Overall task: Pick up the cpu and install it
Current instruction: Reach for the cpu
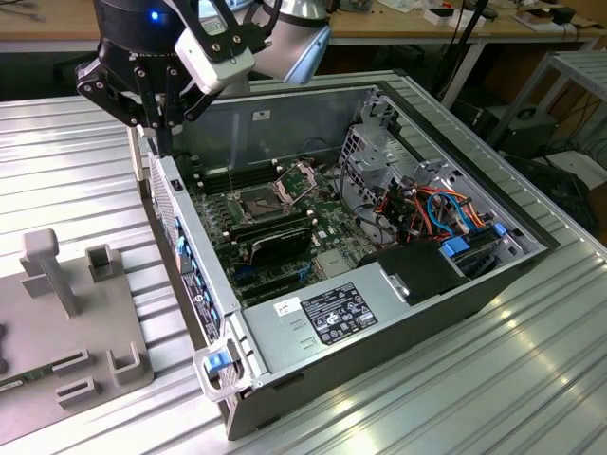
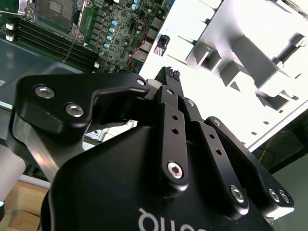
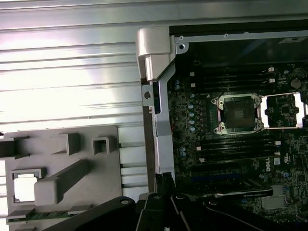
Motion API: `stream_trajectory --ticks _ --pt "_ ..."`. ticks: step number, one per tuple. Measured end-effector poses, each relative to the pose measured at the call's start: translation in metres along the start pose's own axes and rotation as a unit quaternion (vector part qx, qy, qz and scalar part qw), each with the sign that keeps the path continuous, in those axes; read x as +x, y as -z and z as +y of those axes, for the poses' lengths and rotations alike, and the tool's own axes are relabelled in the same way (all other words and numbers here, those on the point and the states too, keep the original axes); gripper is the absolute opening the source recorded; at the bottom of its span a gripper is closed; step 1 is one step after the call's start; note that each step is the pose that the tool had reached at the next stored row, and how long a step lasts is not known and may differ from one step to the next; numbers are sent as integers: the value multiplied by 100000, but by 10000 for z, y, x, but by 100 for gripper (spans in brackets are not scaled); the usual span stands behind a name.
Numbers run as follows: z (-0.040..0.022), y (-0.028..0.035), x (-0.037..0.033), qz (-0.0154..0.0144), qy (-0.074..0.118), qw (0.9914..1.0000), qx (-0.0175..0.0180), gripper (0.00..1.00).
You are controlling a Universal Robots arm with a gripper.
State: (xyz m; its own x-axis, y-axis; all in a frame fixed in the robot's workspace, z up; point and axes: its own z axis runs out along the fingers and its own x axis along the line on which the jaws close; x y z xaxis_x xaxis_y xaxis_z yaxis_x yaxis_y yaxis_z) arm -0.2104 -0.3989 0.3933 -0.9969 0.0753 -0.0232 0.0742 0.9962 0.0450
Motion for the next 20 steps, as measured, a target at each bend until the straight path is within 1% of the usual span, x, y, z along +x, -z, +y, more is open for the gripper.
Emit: stream_trajectory --ticks 7,13,20 --pt "-9 2 115 -3 3 100000 -6 11" --pt "-17 5 230 -7 -2 100000 -7 11" --pt "-22 7 297 -4 3 100000 -9 11"
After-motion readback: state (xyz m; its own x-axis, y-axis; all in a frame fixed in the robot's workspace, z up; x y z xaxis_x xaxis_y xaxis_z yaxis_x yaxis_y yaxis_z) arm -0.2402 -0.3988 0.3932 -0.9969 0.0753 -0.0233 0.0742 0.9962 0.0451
